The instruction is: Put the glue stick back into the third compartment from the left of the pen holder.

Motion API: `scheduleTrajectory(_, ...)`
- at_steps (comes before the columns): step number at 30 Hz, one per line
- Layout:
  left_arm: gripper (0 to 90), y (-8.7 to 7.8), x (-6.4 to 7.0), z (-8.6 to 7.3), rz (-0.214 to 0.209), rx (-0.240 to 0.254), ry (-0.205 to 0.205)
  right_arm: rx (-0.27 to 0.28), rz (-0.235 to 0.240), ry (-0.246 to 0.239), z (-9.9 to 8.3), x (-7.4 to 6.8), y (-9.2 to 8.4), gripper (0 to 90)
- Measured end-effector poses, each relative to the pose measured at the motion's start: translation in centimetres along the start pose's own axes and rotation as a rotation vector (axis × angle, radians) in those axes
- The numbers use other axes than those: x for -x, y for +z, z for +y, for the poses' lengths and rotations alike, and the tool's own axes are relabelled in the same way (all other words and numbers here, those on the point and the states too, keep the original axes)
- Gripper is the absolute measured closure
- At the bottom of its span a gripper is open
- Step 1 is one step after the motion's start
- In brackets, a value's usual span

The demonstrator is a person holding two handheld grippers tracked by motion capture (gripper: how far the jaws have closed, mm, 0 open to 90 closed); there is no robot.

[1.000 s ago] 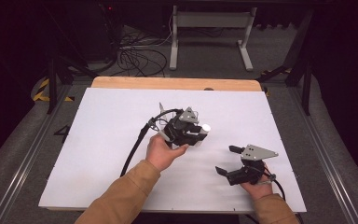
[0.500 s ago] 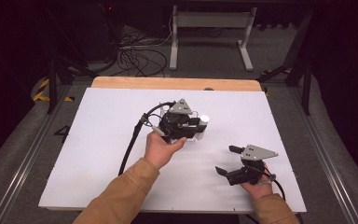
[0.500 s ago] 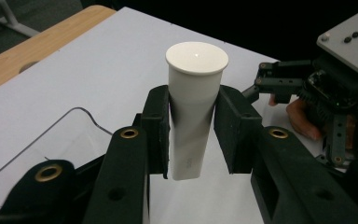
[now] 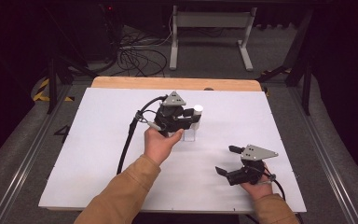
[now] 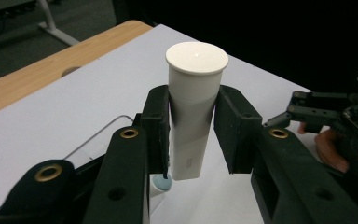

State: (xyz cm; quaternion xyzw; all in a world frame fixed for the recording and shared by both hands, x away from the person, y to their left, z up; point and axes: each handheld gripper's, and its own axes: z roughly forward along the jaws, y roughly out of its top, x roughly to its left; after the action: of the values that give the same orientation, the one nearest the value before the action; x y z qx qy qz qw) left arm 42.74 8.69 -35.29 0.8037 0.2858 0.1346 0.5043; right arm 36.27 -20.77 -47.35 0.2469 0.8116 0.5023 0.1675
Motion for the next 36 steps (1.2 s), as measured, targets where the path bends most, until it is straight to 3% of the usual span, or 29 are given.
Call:
scheduleTrajectory(10,66.7,0.4,-1.6,0.1,0.068,0.035,-0.044,0.0,0.001,0.001,0.0,0.0,0.0,4.2)
scheduleTrajectory(13,66.7,0.6,-1.7,0.1,0.101,0.039,-0.021,0.0,0.002,0.001,0.0,0.0,0.0,4.2)
scheduleTrajectory(22,66.7,1.2,-2.0,-0.1,0.107,0.033,-0.03,0.001,0.002,0.002,0.0,0.0,0.0,4.2)
scheduleTrajectory(27,66.6,1.6,-2.2,-0.2,0.113,0.021,-0.008,0.001,0.002,0.002,0.0,0.0,0.0,4.2)
scheduleTrajectory(31,65.7,2.0,-2.5,-0.5,0.082,0.026,0.01,0.001,0.001,0.0,0.0,0.0,0.0,4.2)
scheduleTrajectory(36,45.3,1.7,-2.3,-0.4,0.083,0.064,0.015,0.001,0.001,0.0,0.0,0.0,0.0,4.2)
